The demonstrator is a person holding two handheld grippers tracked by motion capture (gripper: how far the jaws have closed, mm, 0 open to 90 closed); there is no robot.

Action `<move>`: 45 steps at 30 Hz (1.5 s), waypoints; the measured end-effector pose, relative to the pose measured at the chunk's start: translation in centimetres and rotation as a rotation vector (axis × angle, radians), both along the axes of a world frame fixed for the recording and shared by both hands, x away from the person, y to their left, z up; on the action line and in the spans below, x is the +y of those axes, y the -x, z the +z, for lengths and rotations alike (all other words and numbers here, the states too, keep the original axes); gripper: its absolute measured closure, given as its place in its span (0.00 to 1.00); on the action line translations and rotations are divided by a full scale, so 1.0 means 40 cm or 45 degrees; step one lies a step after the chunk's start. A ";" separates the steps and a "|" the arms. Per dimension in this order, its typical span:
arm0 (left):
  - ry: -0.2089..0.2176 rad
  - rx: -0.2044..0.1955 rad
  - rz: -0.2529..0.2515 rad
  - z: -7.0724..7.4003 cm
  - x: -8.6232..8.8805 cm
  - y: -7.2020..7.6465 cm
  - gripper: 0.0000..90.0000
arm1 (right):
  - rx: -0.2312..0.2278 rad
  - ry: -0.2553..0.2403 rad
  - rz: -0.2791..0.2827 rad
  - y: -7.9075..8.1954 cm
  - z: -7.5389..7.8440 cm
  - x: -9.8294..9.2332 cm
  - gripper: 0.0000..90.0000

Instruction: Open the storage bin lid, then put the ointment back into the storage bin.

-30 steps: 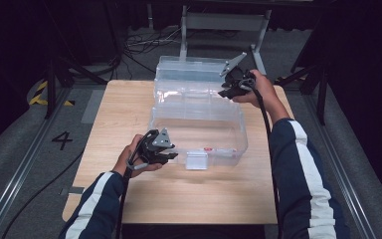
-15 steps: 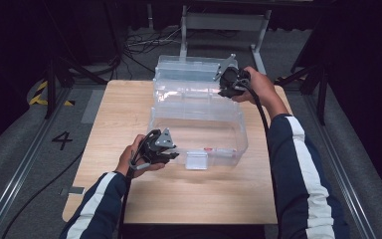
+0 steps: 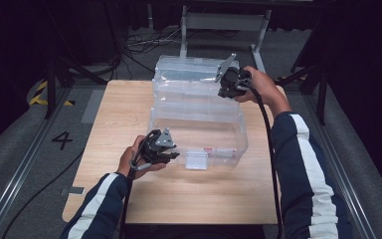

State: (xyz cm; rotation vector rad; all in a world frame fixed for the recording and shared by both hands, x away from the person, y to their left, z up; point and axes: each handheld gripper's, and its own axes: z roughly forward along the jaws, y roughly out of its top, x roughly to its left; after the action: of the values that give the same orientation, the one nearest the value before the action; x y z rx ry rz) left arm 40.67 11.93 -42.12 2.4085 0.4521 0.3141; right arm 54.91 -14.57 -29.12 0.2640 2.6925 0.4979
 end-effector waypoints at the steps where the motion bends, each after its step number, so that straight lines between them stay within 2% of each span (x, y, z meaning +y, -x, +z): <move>1: 0.001 -0.001 0.001 0.000 0.000 0.000 0.75 | 0.005 0.001 0.001 0.003 0.002 0.000 0.95; 13: 0.000 0.002 -0.004 0.000 0.000 0.000 0.75 | 0.024 -0.005 0.038 0.024 0.013 -0.001 0.97; 25: 0.001 0.003 -0.005 0.000 0.000 -0.001 0.75 | 0.020 0.069 0.093 0.078 0.025 0.011 0.98; 33: 0.001 -0.002 -0.006 0.000 0.000 0.000 0.75 | 0.015 0.062 0.084 0.092 0.024 0.007 0.97; 45: 0.005 -0.011 -0.001 -0.002 0.000 0.002 0.74 | 0.016 0.061 0.091 0.135 0.021 0.002 0.97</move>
State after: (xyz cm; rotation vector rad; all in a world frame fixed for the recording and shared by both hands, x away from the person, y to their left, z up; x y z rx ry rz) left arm 40.58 11.92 -42.19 2.4021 0.4476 0.3233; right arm 49.51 -14.48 -28.28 0.1584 2.7301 0.4531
